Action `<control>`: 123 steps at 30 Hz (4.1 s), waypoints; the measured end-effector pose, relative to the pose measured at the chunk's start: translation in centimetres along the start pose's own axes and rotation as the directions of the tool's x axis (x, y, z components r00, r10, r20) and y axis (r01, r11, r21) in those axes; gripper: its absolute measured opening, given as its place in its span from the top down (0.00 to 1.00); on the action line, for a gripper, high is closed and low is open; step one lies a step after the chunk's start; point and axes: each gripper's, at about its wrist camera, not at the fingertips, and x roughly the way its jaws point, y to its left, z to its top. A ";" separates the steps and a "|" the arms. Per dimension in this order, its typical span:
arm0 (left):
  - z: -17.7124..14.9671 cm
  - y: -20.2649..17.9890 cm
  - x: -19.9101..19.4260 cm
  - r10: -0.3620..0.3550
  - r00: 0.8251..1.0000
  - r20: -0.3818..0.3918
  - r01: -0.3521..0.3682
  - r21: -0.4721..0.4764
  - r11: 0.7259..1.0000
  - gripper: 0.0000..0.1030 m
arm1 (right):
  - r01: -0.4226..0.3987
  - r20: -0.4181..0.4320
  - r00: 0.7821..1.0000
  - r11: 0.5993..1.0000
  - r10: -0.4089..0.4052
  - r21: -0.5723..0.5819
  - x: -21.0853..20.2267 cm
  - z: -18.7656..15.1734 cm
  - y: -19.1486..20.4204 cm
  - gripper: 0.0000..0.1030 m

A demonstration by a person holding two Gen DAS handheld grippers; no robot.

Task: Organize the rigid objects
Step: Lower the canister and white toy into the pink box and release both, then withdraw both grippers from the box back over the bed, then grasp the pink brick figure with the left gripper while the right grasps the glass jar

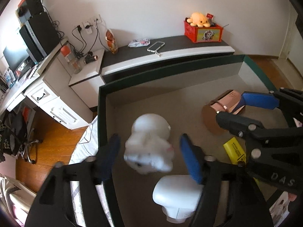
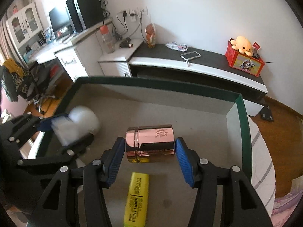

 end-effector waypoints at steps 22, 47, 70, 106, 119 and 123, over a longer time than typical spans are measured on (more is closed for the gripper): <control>-6.3 1.6 -13.1 0.028 0.977 0.211 -0.016 -0.055 0.998 0.00 | -0.011 0.213 0.977 1.000 0.016 -0.026 -11.7 -5.1 3.0 0.22; -22.9 -4.2 -23.9 -0.030 0.945 0.327 0.061 -0.086 0.994 0.00 | 0.061 0.428 0.900 0.996 -0.082 0.063 -23.0 -22.8 4.6 0.11; -26.6 -3.8 -20.6 -0.001 0.981 0.196 0.022 -0.105 0.994 0.00 | 0.102 0.309 0.941 0.985 -0.141 0.139 -20.5 -27.7 2.9 0.10; -21.6 -6.8 -14.0 -0.069 0.992 0.109 0.076 -0.059 0.995 0.00 | 0.063 0.117 0.990 0.993 -0.074 0.097 -9.3 -21.5 -1.5 0.26; -19.1 -9.1 -11.6 -0.068 0.995 0.079 0.077 -0.116 0.990 0.01 | 0.048 0.154 0.985 0.985 -0.074 0.168 -9.5 -21.9 -4.4 0.26; -19.0 -9.4 -11.4 -0.095 0.992 0.086 0.106 -0.124 0.987 0.21 | 0.030 0.159 0.985 0.983 -0.059 0.180 -9.5 -21.9 -4.6 0.26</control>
